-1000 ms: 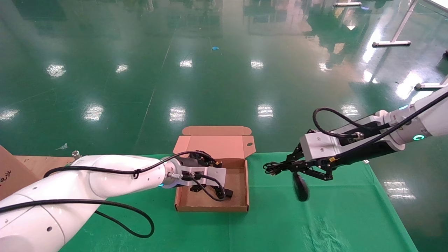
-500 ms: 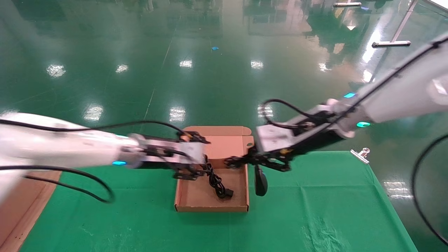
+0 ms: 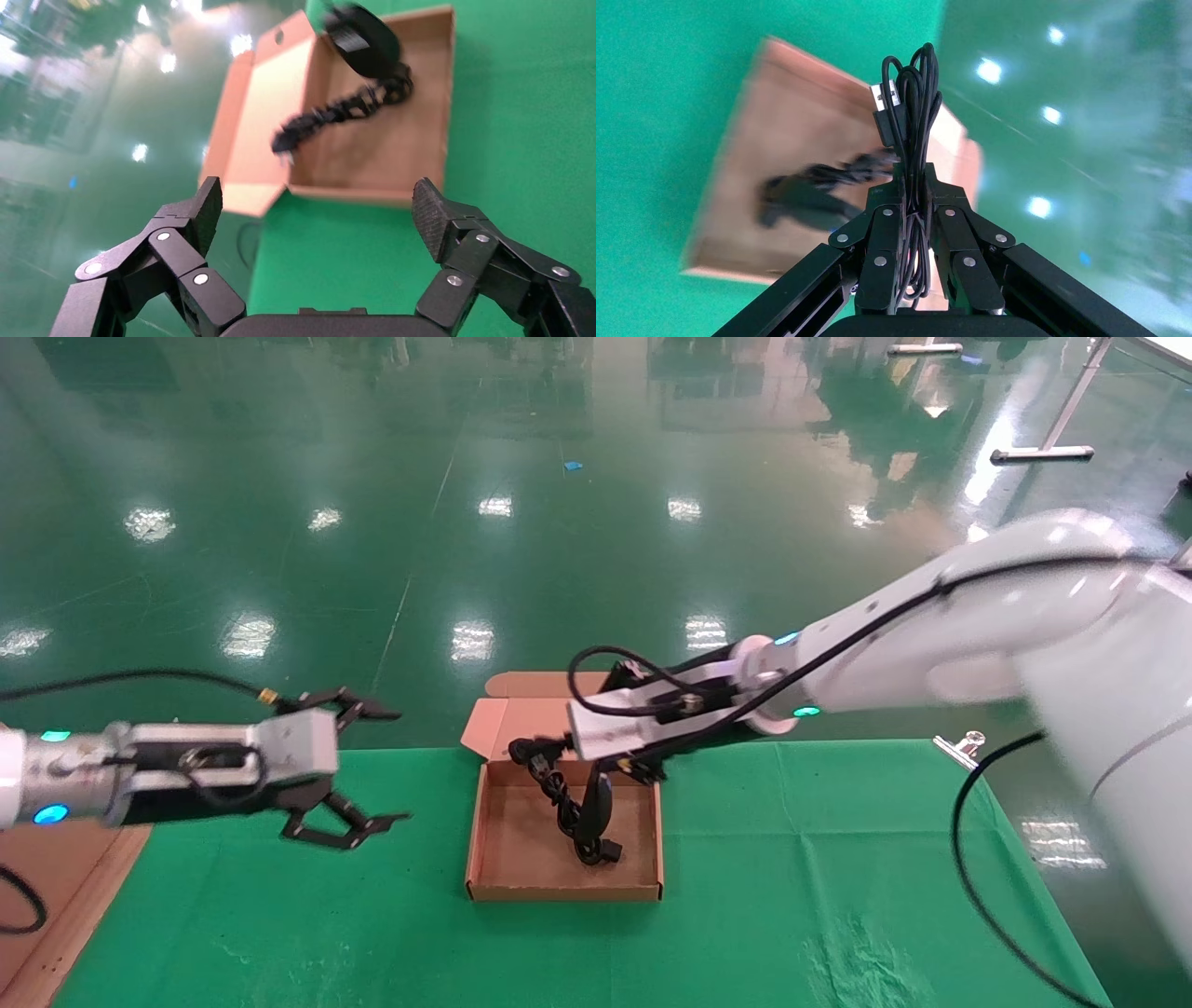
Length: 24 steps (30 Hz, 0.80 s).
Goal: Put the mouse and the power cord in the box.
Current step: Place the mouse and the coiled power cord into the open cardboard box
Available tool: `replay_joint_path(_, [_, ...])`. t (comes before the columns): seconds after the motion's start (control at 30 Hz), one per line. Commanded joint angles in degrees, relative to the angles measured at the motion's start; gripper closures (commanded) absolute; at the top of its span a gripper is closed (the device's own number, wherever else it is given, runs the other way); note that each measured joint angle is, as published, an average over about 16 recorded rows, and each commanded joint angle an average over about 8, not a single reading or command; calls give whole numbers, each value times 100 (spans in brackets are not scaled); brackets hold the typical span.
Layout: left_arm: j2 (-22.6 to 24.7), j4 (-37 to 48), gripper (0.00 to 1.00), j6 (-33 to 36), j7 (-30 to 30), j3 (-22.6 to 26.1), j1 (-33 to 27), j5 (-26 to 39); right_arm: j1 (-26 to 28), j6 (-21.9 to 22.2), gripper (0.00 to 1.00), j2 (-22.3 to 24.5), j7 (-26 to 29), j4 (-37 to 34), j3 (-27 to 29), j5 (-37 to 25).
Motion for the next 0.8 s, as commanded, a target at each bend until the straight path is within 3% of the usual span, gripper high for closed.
replay_joint_path(0.03, [-143,26,0,61,68,-34,73,-61,-213,500,100,-2,142,326,-176,109])
replay_joint_path(0.2, [-200,312,0,70,270,-74,218,-132,-422,1137,100,-1,508,671,-812,383])
replay_joint_path(0.5, [-21,882,0,125,708,-115,371,-215,-527,1711,99,12,908,900,-1827,760])
replay_joint_path(0.53, [0,934,0,138,753,-118,372,-221,-520,1760,94,13,935,908,-1910,804])
replay_joint_path(0.77, [81,1210,0,240,936,-143,333,-257,-493,2004,8,18,1093,961,-2281,1162])
replay_joint_path(0.8, [86,1233,0,250,947,-145,331,-260,-497,2026,0,18,1108,966,-2307,1206])
